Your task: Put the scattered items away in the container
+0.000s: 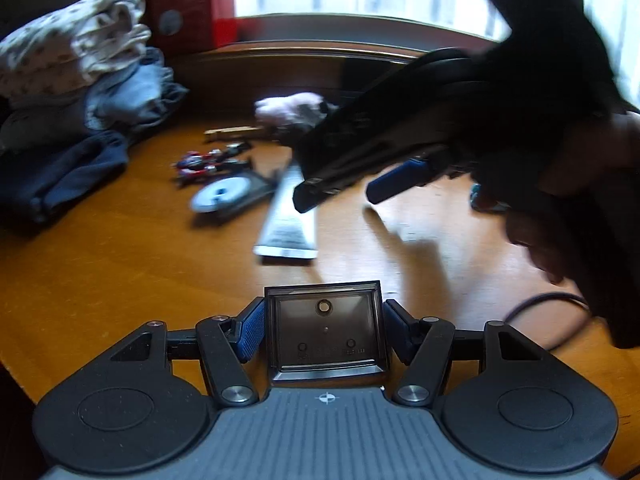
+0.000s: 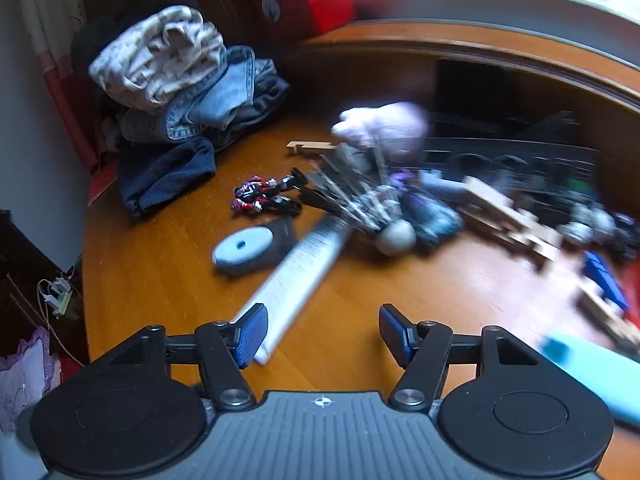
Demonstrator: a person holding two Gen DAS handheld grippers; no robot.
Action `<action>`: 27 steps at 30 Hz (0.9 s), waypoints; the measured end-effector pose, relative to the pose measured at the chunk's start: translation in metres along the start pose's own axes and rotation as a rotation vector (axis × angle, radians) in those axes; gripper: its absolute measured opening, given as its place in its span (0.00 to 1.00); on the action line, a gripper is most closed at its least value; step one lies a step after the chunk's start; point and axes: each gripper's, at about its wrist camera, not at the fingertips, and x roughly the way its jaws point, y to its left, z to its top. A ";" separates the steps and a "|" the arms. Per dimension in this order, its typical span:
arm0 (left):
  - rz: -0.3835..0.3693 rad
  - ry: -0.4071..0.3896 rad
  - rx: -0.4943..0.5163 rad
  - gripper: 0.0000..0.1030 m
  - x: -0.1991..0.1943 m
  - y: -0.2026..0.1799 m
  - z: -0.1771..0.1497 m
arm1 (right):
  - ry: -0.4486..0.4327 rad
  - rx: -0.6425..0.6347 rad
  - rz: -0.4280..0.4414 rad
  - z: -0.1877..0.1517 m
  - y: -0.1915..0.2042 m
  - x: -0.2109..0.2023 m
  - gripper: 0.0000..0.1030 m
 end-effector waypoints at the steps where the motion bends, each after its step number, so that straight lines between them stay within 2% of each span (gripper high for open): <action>1: 0.003 -0.001 -0.002 0.60 0.000 0.004 0.000 | 0.003 0.001 -0.009 0.005 0.005 0.009 0.64; 3: 0.003 -0.002 -0.005 0.60 0.000 0.009 0.001 | -0.015 -0.031 -0.042 0.010 0.017 0.021 0.63; 5: 0.000 -0.003 0.000 0.61 0.000 0.012 0.002 | -0.025 -0.097 -0.091 0.010 0.028 0.027 0.57; 7: -0.009 -0.004 0.012 0.61 0.001 0.014 0.003 | -0.026 -0.134 -0.088 0.006 0.030 0.025 0.37; 10: -0.027 -0.002 0.031 0.62 0.003 0.014 0.004 | -0.024 -0.147 -0.068 -0.006 0.023 0.012 0.28; 14: -0.059 0.000 0.063 0.63 0.009 0.011 0.008 | -0.032 -0.170 -0.091 -0.034 0.003 -0.020 0.28; 17: -0.099 -0.002 0.100 0.63 0.015 0.004 0.012 | -0.030 -0.152 -0.143 -0.058 -0.017 -0.053 0.28; 23: -0.201 -0.013 0.202 0.66 0.029 -0.031 0.023 | -0.038 -0.064 -0.300 -0.113 -0.051 -0.114 0.28; 27: -0.269 -0.024 0.275 0.70 0.039 -0.065 0.030 | -0.045 0.005 -0.426 -0.139 -0.063 -0.139 0.34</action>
